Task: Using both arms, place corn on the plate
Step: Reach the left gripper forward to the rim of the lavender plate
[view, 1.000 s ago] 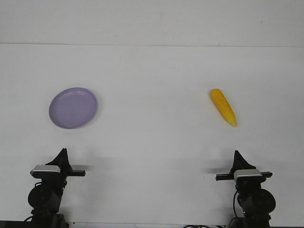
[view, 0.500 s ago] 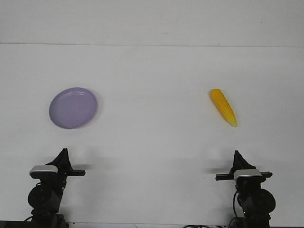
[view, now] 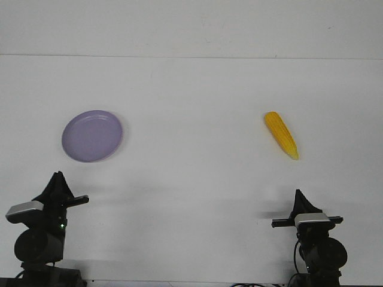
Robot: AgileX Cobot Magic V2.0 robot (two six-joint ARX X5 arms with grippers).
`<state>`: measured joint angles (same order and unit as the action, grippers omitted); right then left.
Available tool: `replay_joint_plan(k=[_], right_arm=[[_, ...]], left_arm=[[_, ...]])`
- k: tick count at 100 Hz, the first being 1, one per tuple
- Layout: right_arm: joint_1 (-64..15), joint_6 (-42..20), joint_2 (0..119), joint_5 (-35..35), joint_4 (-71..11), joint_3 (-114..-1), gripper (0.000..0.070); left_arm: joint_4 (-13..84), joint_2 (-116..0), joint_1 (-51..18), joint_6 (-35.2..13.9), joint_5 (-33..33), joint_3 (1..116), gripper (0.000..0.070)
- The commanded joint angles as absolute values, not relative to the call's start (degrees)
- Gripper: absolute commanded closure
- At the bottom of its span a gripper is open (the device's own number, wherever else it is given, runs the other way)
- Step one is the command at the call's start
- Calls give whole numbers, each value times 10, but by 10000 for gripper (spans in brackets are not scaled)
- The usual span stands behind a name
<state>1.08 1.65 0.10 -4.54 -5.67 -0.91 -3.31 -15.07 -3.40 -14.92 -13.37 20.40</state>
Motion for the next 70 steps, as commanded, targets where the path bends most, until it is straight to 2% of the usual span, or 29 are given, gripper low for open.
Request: replay_joint_plan(k=[1,3,5,19,32,55,70], right_arm=[[10,9,1,-45,-51,-7,696],[10,9,1,-45,-51,-7,696],[10,9,1,-45,-51,-7,697],[10,9,1,-45,-51,-7,696],[10,9,1,-45,-51,-7,696],[10,9,1,-45,-51,-7,696],[10,9,1,-45,-51,-7,697]], left_arm=[[-11,-215,-33,-121,-136,250,223],[-2,-236,-32,-117,-137,266,168],[10,-258,-31,-114,-138,283,147],[85,-410,-3,-78,-139,391,162],[121,-536,49,-68,-115,470,163],[165,-766,158,-72,30,589,260],[183,-885,181,-67,46,653,276]])
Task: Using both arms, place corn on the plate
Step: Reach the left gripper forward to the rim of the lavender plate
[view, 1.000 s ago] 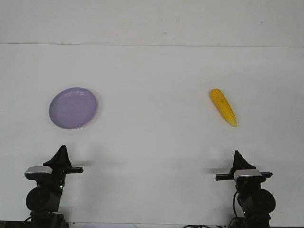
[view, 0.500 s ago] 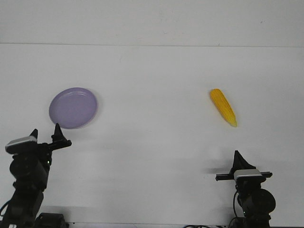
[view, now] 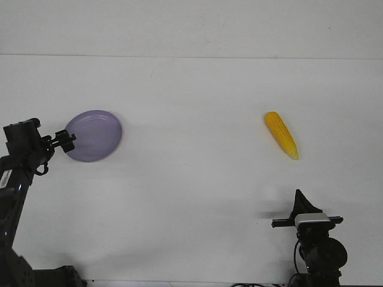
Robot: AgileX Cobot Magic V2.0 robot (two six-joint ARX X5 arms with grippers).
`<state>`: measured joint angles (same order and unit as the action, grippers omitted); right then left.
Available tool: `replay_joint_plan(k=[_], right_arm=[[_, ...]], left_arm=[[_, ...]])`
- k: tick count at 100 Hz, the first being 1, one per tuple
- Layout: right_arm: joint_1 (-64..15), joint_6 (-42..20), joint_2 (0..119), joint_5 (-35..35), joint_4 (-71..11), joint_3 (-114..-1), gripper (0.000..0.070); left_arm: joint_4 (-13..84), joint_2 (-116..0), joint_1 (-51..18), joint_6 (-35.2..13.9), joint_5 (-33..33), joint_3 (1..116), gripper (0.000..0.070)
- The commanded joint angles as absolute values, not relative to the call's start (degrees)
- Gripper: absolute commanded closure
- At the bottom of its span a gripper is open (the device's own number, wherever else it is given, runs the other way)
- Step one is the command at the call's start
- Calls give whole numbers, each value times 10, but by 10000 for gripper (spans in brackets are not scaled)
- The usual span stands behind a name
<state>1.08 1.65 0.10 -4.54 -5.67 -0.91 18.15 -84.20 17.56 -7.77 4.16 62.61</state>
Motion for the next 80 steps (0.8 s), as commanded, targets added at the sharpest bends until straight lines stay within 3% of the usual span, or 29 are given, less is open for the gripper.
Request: replay_joint_plan(k=[1,31,46,55,80], right_arm=[[10,9,1,-45,-51,-7,697],[10,9,1,-45,-51,-7,697],[10,9,1,-45,-51,-7,696],[10,9,1,-45,-51,-7,696],[10,9,1,-45,-51,-7,697]], left_arm=[[183,-891,181,-66,46,656,276],[158,-1014,182,-65,67,684,295],[147,-1023,180,-65,66,684,506],[137,-1022,180,-65,65,684,700],[137,-995,179,-63,100,686,695]])
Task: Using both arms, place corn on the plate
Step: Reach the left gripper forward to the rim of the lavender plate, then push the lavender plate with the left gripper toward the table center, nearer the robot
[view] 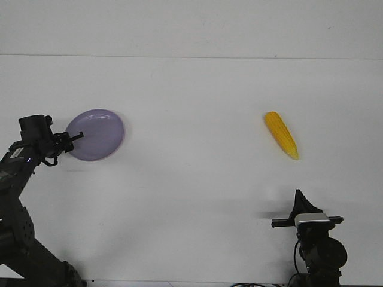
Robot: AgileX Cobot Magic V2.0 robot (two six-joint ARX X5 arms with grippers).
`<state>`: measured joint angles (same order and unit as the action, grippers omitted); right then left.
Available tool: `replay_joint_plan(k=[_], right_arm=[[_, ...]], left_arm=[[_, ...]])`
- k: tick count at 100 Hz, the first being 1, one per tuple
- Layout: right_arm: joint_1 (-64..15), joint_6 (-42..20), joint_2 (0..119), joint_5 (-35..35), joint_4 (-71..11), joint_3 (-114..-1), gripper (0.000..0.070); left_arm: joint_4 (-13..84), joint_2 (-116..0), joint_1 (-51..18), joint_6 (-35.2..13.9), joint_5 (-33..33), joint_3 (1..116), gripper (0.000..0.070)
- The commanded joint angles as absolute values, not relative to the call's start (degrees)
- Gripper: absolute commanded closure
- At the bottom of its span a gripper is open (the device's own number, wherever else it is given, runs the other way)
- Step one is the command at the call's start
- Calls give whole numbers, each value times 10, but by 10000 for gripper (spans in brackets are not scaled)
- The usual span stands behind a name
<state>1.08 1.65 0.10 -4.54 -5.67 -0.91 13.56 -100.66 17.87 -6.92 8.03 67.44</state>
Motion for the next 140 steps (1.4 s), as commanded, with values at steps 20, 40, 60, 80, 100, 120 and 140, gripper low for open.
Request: replay_joint_plan(k=[20,40,60,80,100,120,140], right_arm=[[10,9,1,-45,-51,-7,696],[10,9,1,-45,-51,-7,696],[10,9,1,-45,-51,-7,697],[10,9,1,-45,-51,-7,696],[10,9,1,-45,-51,-7,696],[10,9,1,-45,-51,-7,697],[10,9,1,-45,-51,-7,696]], left_arm=[[183,-902,169,-81,196,686,694],[246,-781,110,-88,229,679,695],[265,-710,-8,-107,248,622,695],[200,-708,-145,-152,230,519,694],[149,-729,-242,-184,190,460,695],[131,-785,-299,-183,159,456,694],[119,-828,-322,-176,135,456,694]])
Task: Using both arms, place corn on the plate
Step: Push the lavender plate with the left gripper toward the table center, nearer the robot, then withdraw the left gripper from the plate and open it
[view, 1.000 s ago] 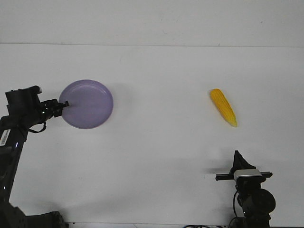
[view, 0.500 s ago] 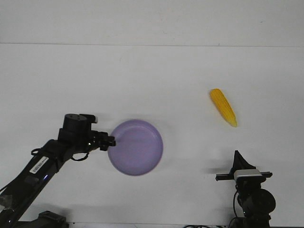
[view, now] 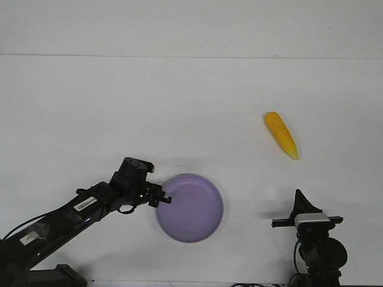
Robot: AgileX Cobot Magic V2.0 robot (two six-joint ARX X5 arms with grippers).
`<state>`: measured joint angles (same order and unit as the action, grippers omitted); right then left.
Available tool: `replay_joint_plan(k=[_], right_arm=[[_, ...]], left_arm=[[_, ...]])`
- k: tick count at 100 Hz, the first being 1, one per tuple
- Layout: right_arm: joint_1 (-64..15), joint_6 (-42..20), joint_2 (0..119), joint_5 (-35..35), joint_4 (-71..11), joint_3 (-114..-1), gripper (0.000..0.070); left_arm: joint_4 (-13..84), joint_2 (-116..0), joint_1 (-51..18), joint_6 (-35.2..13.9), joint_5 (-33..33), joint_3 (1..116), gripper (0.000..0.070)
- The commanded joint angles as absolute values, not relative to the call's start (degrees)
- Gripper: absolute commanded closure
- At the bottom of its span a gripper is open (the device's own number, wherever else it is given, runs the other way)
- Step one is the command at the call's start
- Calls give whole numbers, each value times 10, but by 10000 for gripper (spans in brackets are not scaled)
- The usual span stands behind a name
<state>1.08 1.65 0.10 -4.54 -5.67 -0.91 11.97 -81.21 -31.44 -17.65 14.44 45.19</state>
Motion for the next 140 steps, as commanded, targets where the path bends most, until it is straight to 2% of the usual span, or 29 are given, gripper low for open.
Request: replay_joint_plan(k=[1,8,15,26,31,52,72,86,95,106,115,130,140], right_arm=[[10,9,1,-45,-51,-7,697],[10,9,1,-45,-51,-7,696],[10,9,1,-45,-51,-7,696],[10,9,1,-45,-51,-7,696],[10,9,1,-45,-51,-7,697],[10,9,1,-45,-51,-7,696],[10,9,1,-45,-51,-7,696],[10,7,1,-45,-46,-7,697],[10,-33,1,-51,-37,-7,697],[10,-126,1,-63,-37,-7,697],[10,-139,1,-62,-35,-7,697],[10,-193,1,-62,0,-17,698],[10,-198,17,-20,-5,-76,700]], left_arm=[[119,-828,-323,-176,134,456,694],[118,-830,-325,-176,131,456,688],[114,-829,-326,-176,131,456,614],[112,-827,-326,-176,131,456,268],[112,-825,-326,-176,131,456,188],[91,-761,-324,-159,109,460,184],[78,-616,-309,-145,58,464,185],[121,-509,-304,-136,34,463,187],[152,-450,-304,-129,11,447,193],[163,-381,-304,-133,5,399,196],[164,-326,-304,-153,-3,354,196],[168,-264,-304,-177,-2,309,197],[176,-254,-304,-176,-3,306,197]])
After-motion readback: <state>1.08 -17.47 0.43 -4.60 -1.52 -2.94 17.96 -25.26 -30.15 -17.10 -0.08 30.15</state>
